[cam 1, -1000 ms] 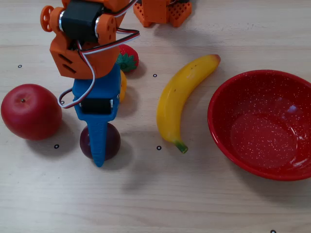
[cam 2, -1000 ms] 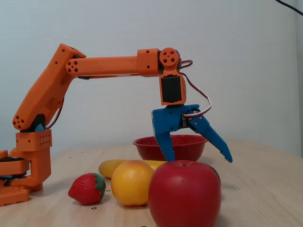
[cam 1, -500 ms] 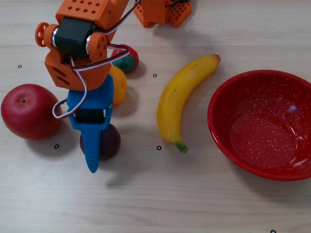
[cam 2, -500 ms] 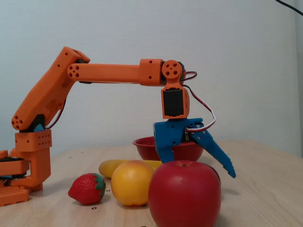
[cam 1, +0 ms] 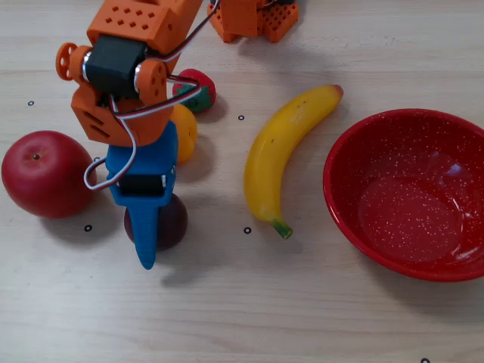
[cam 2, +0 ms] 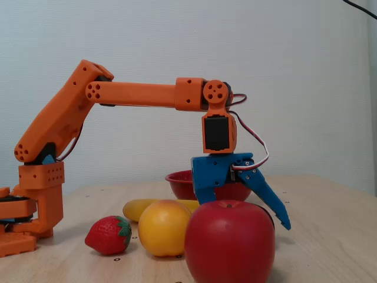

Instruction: Put the plum in the red bowl.

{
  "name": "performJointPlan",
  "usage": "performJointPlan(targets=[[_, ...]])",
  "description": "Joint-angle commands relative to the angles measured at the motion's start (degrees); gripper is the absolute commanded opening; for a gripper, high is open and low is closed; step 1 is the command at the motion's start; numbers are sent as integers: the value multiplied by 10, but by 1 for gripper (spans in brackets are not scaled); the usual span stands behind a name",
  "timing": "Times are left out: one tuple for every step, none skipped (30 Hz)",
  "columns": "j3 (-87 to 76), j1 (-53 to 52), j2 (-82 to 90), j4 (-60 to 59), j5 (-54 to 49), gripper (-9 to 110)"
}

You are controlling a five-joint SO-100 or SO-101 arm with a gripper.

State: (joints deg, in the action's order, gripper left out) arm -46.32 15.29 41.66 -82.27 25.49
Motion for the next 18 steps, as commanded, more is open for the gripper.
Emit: performJointPlan(targets=[[45, 6, 30, 18, 18, 44], [45, 6, 30, 19, 18, 44], [45, 6, 29, 21, 18, 44], [45, 6, 28, 23, 19, 44], [45, 6, 27, 24, 19, 44], [45, 6, 26, 25, 20, 43], [45, 6, 25, 27, 20, 41], [45, 6, 25, 28, 20, 40], [45, 6, 25, 29, 20, 39], [45, 7, 24, 31, 20, 38], [45, 7, 23, 31, 22, 37], [45, 8, 23, 32, 22, 36], [45, 9, 22, 33, 25, 34], [45, 9, 21, 33, 25, 33], [45, 10, 20, 34, 26, 31], [45, 10, 19, 35, 27, 30], [45, 11, 19, 36, 28, 29], [45, 11, 19, 38, 28, 27]])
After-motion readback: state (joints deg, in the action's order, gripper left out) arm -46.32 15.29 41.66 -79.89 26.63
